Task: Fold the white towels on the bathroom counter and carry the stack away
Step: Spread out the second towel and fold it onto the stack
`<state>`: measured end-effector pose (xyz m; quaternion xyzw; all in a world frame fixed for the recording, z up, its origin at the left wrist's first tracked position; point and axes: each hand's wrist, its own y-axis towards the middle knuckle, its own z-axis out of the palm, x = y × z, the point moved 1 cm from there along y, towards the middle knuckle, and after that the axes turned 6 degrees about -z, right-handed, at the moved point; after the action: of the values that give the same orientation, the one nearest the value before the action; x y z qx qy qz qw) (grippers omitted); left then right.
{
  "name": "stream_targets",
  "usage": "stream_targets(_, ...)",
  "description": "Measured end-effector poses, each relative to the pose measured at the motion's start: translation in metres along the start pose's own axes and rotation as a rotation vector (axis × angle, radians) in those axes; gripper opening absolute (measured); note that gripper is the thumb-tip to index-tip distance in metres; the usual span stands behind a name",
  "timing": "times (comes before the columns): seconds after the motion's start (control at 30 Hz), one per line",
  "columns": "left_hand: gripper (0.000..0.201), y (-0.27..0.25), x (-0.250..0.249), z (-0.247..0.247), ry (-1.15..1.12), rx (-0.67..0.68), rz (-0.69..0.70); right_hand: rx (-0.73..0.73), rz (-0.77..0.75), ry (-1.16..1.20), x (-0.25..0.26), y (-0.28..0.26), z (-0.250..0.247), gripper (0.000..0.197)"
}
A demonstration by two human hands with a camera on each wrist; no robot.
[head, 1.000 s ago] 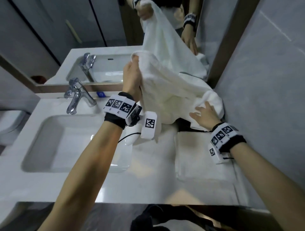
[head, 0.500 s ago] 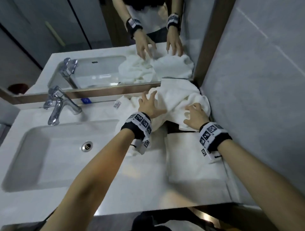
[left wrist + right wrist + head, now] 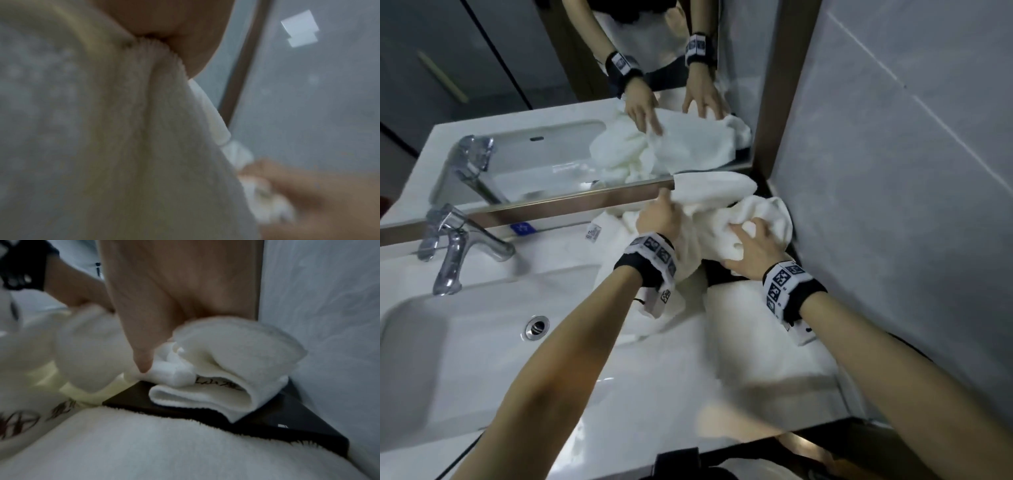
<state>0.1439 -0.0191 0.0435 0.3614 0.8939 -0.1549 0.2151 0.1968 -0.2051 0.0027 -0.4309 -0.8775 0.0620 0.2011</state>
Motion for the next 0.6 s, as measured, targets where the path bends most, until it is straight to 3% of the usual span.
stream_targets(0.07, 0.036, 0.005, 0.009, -0.027, -0.219, -0.066, -0.062, -0.02, 0.015, -0.041, 0.004, 0.0, 0.004, 0.078)
stream_targets(0.2, 0.026, 0.002, 0.023, -0.086, -0.64, -0.171, -0.032, -0.088, 0.024, -0.217, 0.006, 0.014, 0.0, 0.065)
stream_targets(0.37, 0.02, -0.025, 0.03, -0.126, -0.793, -0.218, 0.058, 0.014, 0.052, -0.258, -0.002, 0.042, -0.025, 0.063)
stream_targets(0.47, 0.02, -0.04, 0.037, -0.118, -0.816, -0.2, 0.131, -0.104, 0.012, -0.07, 0.019, 0.05, -0.04, 0.066)
stream_targets(0.53, 0.022, -0.049, 0.045, -0.102, -0.82, -0.161, 0.153, -0.236, -0.124, 0.231, 0.036, 0.049, -0.045, 0.071)
stream_targets(0.6, 0.027, -0.059, 0.056, -0.08, -0.794, -0.088, 0.156, -0.231, -0.258, 0.598, 0.05, 0.042, -0.046, 0.08)
